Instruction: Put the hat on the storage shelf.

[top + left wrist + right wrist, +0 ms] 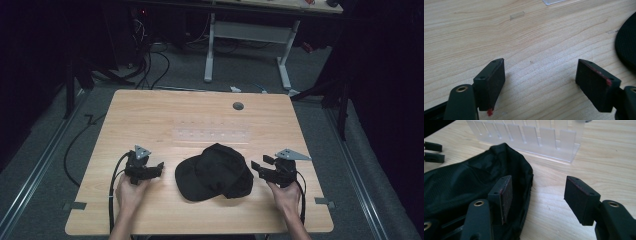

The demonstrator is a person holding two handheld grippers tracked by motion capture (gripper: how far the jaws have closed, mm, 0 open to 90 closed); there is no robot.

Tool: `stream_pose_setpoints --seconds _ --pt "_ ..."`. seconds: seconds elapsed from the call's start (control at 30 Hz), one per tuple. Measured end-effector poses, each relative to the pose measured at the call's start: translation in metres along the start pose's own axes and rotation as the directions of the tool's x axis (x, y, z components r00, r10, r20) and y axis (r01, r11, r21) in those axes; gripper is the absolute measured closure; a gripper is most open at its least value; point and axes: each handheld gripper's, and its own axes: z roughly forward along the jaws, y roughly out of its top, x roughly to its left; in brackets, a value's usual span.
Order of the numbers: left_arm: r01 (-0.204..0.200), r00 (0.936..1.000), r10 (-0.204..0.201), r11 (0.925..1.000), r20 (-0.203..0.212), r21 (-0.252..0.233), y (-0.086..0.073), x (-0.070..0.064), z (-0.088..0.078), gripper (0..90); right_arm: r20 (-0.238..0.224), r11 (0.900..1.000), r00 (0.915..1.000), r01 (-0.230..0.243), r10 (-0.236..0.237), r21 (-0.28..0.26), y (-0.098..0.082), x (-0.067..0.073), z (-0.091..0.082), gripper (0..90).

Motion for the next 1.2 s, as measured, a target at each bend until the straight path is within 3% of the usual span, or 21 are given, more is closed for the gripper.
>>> stream_pose_setpoints --seconds 0.3,0.6,0.8,1.0,1.2 --pt "0.0 1.0 0.0 1.0 0.001 0.0 0.0 0.0 0.0 24.3 -0.058 1.0 0.9983 0.013 -0.013 -0.001 0.016 0.013 0.008 34.9" --pt "0.002 1.0 -0.002 1.0 0.0 0.001 0.0 0.0 0.0 24.3 -0.078 0.997 0.9967 0.026 -0.02 0.071 0.023 0.023 0.026 30.4" --pt "0.001 1.0 -0.001 1.0 0.0 0.001 0.0 0.0 0.0 24.3 -0.075 0.991 0.9972 0.005 0.005 0.132 0.021 0.022 0.045 25.9" --pt "0.001 1.0 -0.001 1.0 -0.001 -0.001 0.0 0.0 0.0 24.3 -0.074 0.986 0.9971 -0.007 0.02 0.164 0.018 0.021 0.053 25.6" --pt "0.002 1.0 -0.002 1.0 -0.001 0.0 0.0 0.0 0.0 24.3 -0.064 0.98 0.9953 -0.06 0.073 0.187 0.015 0.02 0.062 28.8"
